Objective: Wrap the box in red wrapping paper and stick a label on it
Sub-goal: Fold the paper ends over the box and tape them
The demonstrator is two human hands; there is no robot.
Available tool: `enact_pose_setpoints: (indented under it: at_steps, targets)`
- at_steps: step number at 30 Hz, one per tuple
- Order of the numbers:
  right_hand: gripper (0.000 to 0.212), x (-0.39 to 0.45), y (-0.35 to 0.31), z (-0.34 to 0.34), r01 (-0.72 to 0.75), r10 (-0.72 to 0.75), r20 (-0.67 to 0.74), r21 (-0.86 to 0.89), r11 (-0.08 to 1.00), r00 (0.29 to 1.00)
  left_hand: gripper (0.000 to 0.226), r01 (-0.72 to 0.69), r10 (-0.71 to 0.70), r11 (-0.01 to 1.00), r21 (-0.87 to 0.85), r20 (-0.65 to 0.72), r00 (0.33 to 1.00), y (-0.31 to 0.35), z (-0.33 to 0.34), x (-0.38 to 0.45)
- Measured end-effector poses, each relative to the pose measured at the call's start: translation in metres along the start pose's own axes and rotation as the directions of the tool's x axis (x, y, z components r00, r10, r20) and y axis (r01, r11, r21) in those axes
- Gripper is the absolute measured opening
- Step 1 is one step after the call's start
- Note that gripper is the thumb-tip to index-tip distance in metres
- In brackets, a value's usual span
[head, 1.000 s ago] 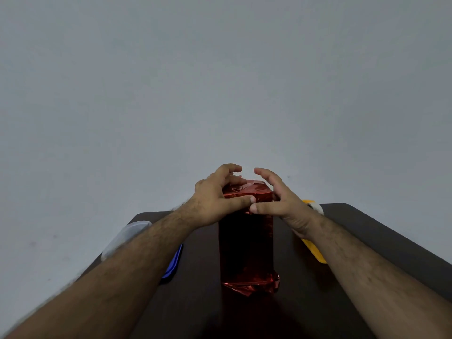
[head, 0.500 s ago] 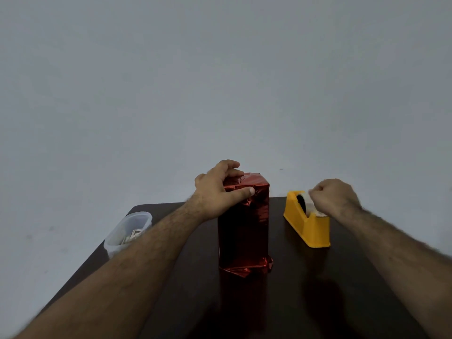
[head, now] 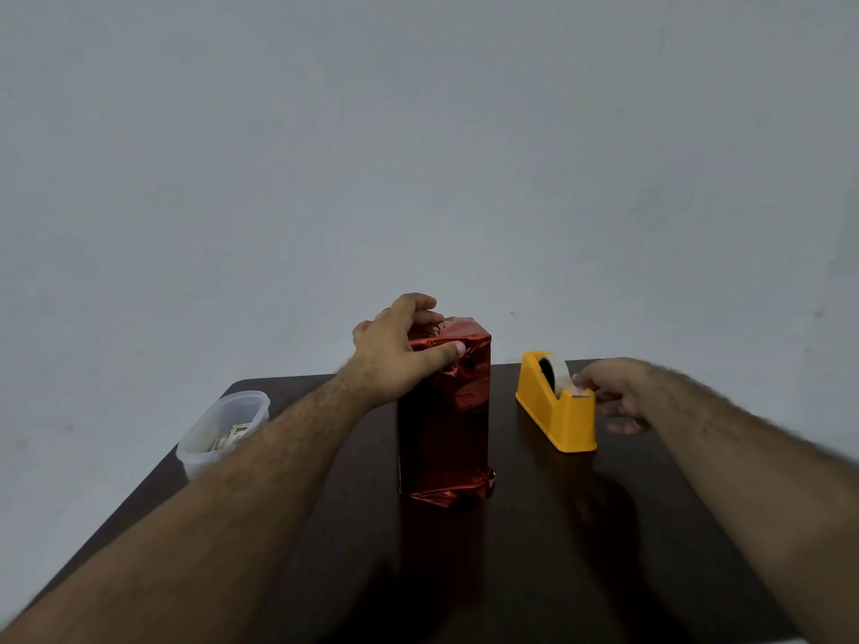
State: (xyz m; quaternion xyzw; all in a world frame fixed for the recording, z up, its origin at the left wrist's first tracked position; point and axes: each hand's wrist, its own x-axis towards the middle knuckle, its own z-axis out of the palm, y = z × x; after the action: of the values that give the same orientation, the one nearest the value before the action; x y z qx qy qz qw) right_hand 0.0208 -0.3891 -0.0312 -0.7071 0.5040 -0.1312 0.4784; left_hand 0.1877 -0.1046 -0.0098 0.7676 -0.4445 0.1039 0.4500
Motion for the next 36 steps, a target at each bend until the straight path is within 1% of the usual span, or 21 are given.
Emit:
enact_pose_setpoints:
  at_steps: [2,5,7,9,11,13,17,21,23,26,28,29,31,33,36]
  targets:
    - [0.028,0.000,-0.004,0.003,-0.017,0.017,0.018,0.022,1.000,1.000,0.080,0.008,-0.008,1.000,0.002,0.004,1.000,-0.001,-0.001,0.000]
    - [0.033,0.004,-0.006,0.009,-0.074,0.071,0.035,0.093,0.993,0.997,0.080,0.013,-0.013,1.000,0.004,0.006,1.000,-0.002,-0.001,0.000]
    - [0.040,0.004,-0.010,0.011,-0.090,0.082,0.053,0.169,0.981,0.995,0.080,0.011,-0.011,1.000,0.002,0.004,1.000,-0.002,-0.001,0.001]
    - [0.054,-0.002,-0.016,0.011,-0.086,0.067,0.086,0.242,0.967,0.994,0.080,0.008,-0.008,1.000,0.004,0.003,1.000,-0.002,-0.001,0.001]
    - [0.059,-0.011,-0.020,0.009,-0.079,0.040,0.124,0.330,0.941,0.991,0.082,0.013,-0.013,1.000,0.004,0.002,1.000,-0.002,-0.001,0.001]
    - [0.057,-0.017,-0.018,0.006,-0.064,0.004,0.136,0.439,0.896,0.991,0.084,0.015,-0.015,1.000,0.015,0.006,1.000,-0.001,-0.001,0.002]
    - [0.051,-0.017,-0.002,0.010,-0.015,-0.045,0.086,0.593,0.805,0.995,0.087,0.015,-0.015,0.999,0.035,0.004,1.000,0.000,-0.002,0.002]
    - [0.034,-0.014,0.025,0.021,0.042,-0.051,-0.008,0.705,0.708,0.999,0.088,0.024,-0.024,0.999,0.024,-0.001,1.000,-0.001,-0.001,0.001]
    - [0.029,-0.013,0.036,0.025,0.076,-0.039,-0.067,0.747,0.661,0.997,0.089,0.029,-0.029,0.999,0.019,-0.005,1.000,0.000,-0.001,0.001]
    - [0.032,-0.011,0.047,0.029,0.095,-0.034,-0.094,0.776,0.623,0.995,0.088,0.026,-0.026,0.999,0.026,-0.007,1.000,0.002,-0.001,0.001]
    - [0.029,-0.008,0.049,0.030,0.102,-0.040,-0.099,0.774,0.625,0.994,0.086,0.029,-0.028,0.999,0.029,-0.013,1.000,0.003,-0.001,0.000]
    - [0.032,-0.006,0.049,0.030,0.100,-0.043,-0.094,0.766,0.635,0.995,0.086,0.031,-0.030,0.999,0.030,-0.015,0.999,0.003,-0.001,0.000]
    - [0.046,-0.007,0.049,0.032,0.088,-0.029,-0.092,0.741,0.666,0.995,0.088,0.034,-0.034,0.999,0.032,-0.014,0.999,0.003,0.000,0.000]
    - [0.052,-0.003,0.051,0.036,0.073,-0.004,-0.098,0.711,0.700,0.995,0.089,0.037,-0.036,0.999,0.030,-0.010,0.999,0.002,0.000,0.000]
    - [0.066,0.009,0.060,0.043,0.066,0.032,-0.125,0.704,0.707,0.992,0.090,0.030,-0.029,0.999,0.028,-0.017,0.999,0.000,0.000,0.001]
